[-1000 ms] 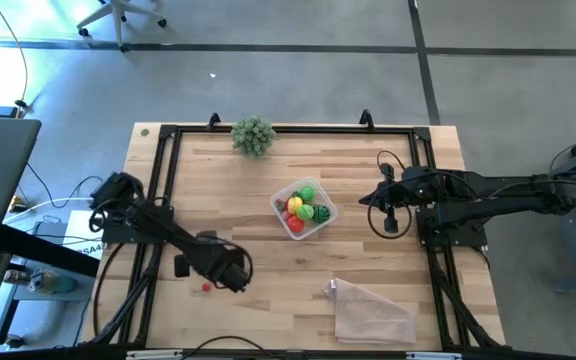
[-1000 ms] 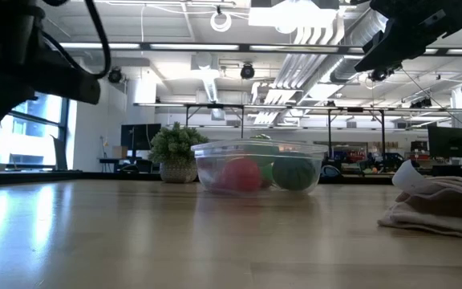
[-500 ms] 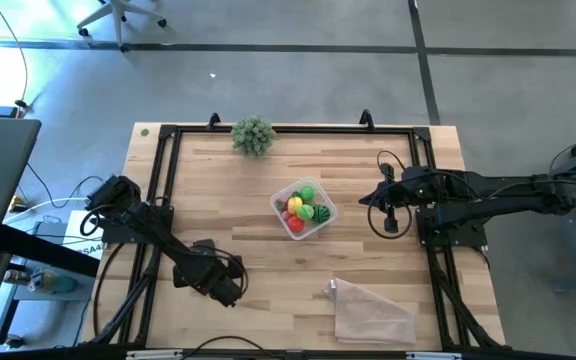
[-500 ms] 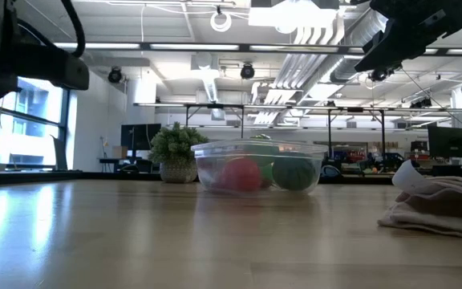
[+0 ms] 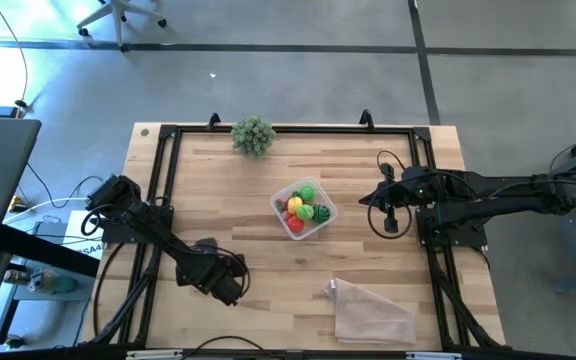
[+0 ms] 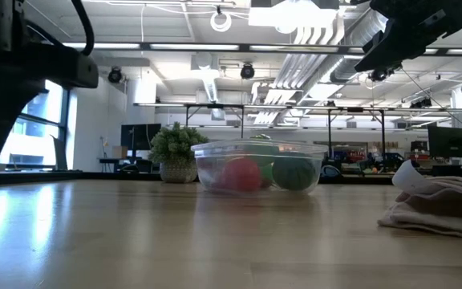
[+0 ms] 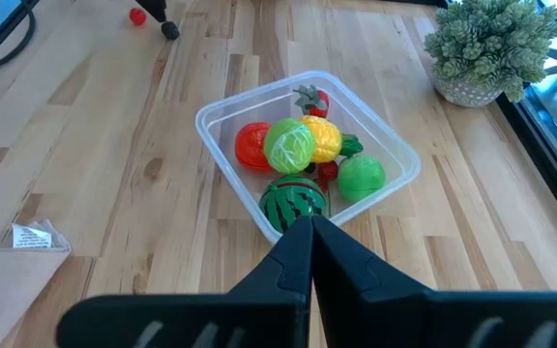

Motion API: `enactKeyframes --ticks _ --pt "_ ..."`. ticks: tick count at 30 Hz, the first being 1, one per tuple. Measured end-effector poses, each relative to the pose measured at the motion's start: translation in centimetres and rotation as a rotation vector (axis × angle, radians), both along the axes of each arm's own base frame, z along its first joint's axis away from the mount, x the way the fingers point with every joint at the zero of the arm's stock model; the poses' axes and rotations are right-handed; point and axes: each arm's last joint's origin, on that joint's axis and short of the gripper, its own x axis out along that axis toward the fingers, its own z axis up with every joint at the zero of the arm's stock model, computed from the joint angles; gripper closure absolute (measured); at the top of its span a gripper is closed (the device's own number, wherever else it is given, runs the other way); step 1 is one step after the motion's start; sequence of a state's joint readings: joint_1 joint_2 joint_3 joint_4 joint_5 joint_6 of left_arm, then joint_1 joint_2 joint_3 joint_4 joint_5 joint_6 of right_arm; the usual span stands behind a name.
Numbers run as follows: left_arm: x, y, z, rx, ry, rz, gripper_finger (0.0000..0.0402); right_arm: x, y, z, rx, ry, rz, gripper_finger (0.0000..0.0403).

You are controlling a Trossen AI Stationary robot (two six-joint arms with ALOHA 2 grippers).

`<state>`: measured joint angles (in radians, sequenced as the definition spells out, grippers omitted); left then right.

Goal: Pick and placing Produce into tupperware
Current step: Put the blackberry into the transparent bin

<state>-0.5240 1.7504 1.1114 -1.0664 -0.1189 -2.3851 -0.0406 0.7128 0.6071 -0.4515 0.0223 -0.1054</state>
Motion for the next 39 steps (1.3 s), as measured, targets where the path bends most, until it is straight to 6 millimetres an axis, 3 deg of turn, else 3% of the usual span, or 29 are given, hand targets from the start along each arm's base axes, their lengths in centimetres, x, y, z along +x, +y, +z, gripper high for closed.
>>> enactKeyframes --ticks 5,10,23,39 --pt "0.0 0.1 -0.1 0.019 -0.005 -0.028 0.0219 0.0 0.0 0.0 0.000 0.000 0.000 0.0402" --pt "-0.4 0.3 -1.5 0.007 -0.025 -0.047 0.0203 0.0 0.0 0.0 0.000 0.000 0.000 0.0402" --pt "-1.2 0.9 -3.5 0.023 -0.046 -0.074 0.0202 0.0 0.0 0.0 0.000 0.000 0.000 0.0402" --pt "-1.2 0.9 -3.6 0.024 -0.049 -0.105 0.0201 0.0 0.0 0.0 0.000 0.000 0.000 0.0402"
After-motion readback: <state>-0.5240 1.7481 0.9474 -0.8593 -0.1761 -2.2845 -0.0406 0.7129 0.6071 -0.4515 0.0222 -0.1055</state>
